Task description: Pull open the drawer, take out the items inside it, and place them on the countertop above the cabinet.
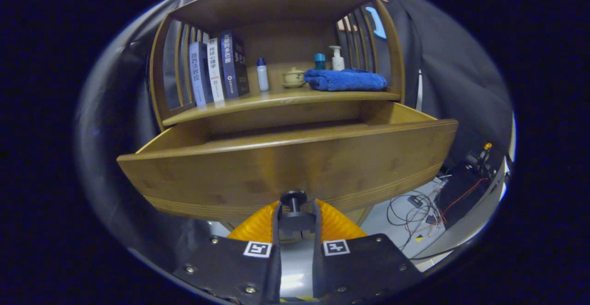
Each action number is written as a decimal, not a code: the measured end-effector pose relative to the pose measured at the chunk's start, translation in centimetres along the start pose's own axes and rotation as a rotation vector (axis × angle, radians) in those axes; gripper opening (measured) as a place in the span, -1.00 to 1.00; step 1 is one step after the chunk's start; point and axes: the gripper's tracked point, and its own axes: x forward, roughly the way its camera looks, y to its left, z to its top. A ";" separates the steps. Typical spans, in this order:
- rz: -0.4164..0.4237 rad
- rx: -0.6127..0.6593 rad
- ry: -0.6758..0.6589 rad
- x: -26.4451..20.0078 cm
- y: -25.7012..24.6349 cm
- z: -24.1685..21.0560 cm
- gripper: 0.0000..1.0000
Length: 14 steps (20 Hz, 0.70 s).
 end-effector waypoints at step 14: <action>0.000 0.048 -0.076 -3.0 1.2 1.7 0.19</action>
